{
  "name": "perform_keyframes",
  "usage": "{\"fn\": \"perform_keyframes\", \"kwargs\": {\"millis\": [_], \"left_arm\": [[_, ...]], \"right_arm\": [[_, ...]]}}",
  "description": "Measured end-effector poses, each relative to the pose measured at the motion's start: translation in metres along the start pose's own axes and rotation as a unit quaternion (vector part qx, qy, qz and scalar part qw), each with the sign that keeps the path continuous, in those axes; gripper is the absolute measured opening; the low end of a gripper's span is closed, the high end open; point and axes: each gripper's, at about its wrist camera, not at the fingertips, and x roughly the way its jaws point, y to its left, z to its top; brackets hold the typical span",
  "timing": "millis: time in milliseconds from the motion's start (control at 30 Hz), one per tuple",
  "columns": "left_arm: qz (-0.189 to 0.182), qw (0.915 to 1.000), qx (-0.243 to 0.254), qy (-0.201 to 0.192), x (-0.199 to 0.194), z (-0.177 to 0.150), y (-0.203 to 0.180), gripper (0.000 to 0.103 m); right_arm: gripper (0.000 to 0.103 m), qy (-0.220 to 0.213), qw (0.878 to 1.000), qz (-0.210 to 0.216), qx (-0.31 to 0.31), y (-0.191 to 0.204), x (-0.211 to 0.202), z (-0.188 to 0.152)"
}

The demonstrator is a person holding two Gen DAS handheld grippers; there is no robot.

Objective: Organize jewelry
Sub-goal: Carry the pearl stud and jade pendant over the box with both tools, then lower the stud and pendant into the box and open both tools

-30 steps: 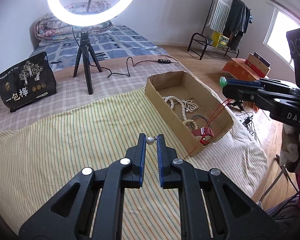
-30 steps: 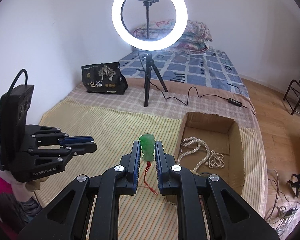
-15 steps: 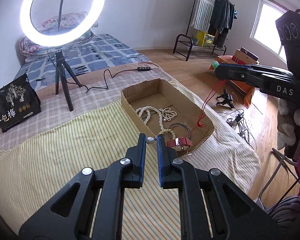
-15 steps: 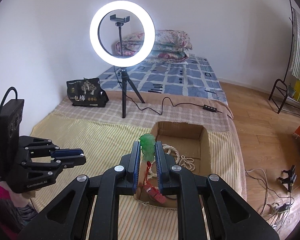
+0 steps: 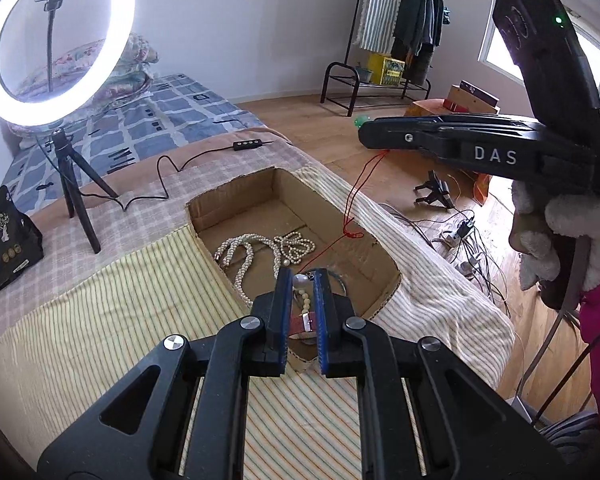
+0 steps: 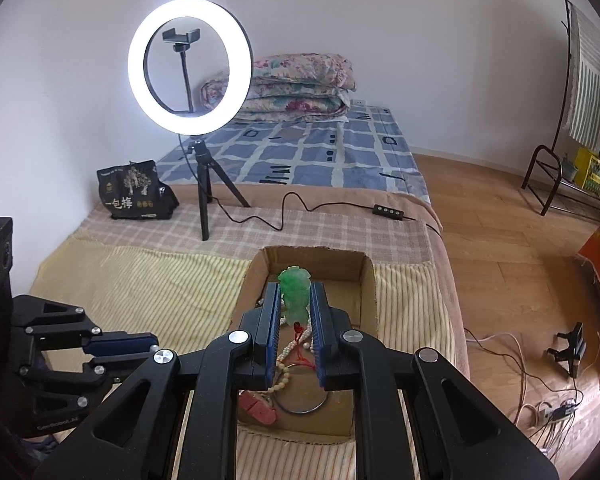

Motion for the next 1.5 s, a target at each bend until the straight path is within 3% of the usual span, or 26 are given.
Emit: {"fn": "perform_keyframes", "kwargs": {"millis": [800, 1500], "left_arm": [[0.010, 0.9997, 0.002, 0.020, 0.071, 0.013, 0.003, 0.009], [0.006, 0.9998, 0.003, 0.021, 0.080, 0.013, 0.002, 0.009]], "right_arm": [[0.013, 0.046, 0.999, 0.008, 0.025, -0.035, 0.092, 0.010], [0.013, 0.060, 0.998, 0.014, 0.032, -0.036, 0.112, 0.003]]}}
